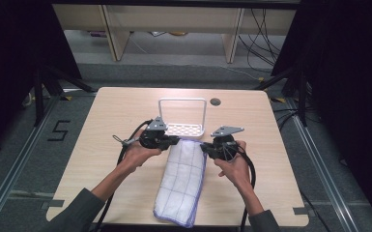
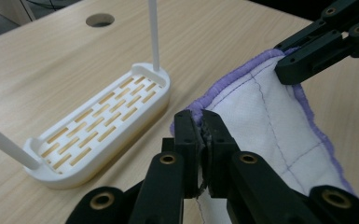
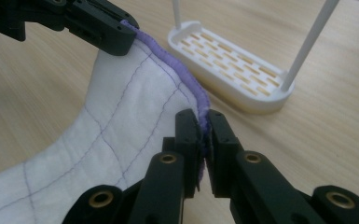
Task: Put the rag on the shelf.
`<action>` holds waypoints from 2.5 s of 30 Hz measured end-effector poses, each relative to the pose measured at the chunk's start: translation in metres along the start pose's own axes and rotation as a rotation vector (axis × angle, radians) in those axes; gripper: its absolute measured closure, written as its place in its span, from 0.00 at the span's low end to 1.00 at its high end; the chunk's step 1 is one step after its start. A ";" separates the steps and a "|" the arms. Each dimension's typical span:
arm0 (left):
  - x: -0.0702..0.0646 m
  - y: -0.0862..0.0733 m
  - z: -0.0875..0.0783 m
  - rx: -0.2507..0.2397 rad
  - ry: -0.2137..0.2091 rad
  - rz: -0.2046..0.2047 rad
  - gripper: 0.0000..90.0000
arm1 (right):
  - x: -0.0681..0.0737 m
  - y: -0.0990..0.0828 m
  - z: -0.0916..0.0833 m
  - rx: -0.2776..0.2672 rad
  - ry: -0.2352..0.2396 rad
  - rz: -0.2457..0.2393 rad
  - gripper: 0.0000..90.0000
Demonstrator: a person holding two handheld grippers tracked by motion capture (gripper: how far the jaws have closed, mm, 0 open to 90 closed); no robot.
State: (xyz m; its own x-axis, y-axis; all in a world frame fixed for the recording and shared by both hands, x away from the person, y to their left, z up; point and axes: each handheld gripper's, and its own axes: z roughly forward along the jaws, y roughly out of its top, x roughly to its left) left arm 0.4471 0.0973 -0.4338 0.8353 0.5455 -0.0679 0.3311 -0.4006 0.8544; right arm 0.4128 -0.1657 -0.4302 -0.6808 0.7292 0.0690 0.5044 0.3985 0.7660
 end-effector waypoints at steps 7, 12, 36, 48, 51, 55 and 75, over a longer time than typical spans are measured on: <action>-0.008 0.013 -0.036 -0.059 -0.024 0.025 0.95 | 0.014 0.018 -0.023 -0.078 0.035 -0.035 0.95; -0.012 0.022 -0.052 -0.069 -0.012 0.043 0.95 | 0.022 0.028 -0.034 -0.122 0.059 -0.056 0.95; 0.011 0.093 -0.094 -0.153 0.045 0.025 0.95 | 0.017 0.107 -0.063 -0.233 0.012 -0.103 0.95; 0.026 0.131 -0.104 -0.189 0.101 0.032 0.95 | 0.007 0.151 -0.071 -0.276 -0.025 -0.103 0.95; 0.034 0.138 -0.103 -0.207 0.107 0.018 0.95 | 0.002 0.160 -0.069 -0.287 -0.032 -0.116 0.95; 0.042 0.148 -0.101 -0.220 0.116 0.017 0.95 | -0.004 0.170 -0.068 -0.295 -0.034 -0.100 0.95; 0.072 0.177 -0.087 -0.279 0.151 -0.086 0.95 | -0.036 0.206 -0.055 -0.323 -0.060 -0.036 0.95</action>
State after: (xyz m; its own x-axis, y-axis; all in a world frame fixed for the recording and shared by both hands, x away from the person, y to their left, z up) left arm 0.5277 0.1296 -0.2423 0.7282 0.6799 -0.0869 0.2476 -0.1427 0.9583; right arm 0.5117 -0.1404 -0.2394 -0.6580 0.7530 0.0074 0.2790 0.2347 0.9311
